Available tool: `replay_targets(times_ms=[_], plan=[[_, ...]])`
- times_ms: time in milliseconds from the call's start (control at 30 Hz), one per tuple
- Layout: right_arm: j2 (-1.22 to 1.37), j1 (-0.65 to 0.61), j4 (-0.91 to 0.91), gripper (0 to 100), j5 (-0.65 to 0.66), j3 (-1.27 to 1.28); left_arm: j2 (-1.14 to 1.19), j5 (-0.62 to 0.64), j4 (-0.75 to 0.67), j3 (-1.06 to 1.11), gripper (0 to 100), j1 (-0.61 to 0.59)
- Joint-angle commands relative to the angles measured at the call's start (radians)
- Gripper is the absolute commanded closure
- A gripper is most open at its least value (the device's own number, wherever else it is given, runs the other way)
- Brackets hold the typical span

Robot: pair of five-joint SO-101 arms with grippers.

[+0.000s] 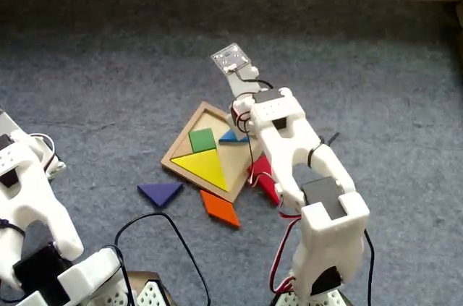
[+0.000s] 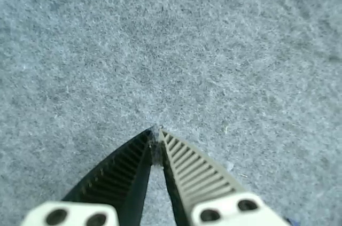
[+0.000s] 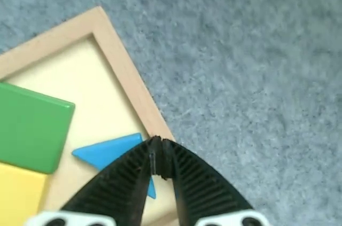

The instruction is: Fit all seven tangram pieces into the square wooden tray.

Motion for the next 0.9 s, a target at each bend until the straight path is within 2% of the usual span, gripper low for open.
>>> replay_targets(times_ms=[0, 400, 700, 867], plan=[[-0.002, -0.036, -0.01, 97.4, 0.012, -0.035, -0.035, -0.008, -0.002, -0.039, 99, 0.024], [-0.007, -0.134, -0.01, 97.4, 0.012, -0.033, -0.035, -0.008, -0.002, -0.039, 99, 0.025], [-0.104, -0.091, 0.147, 97.5, 0.034, -0.101, -0.035, -0.008, -0.002, -0.039, 99, 0.025], [-0.229, -0.073, 0.205, 97.5, 0.032, -0.021, -0.035, -0.008, -0.002, -0.039, 99, 0.025]])
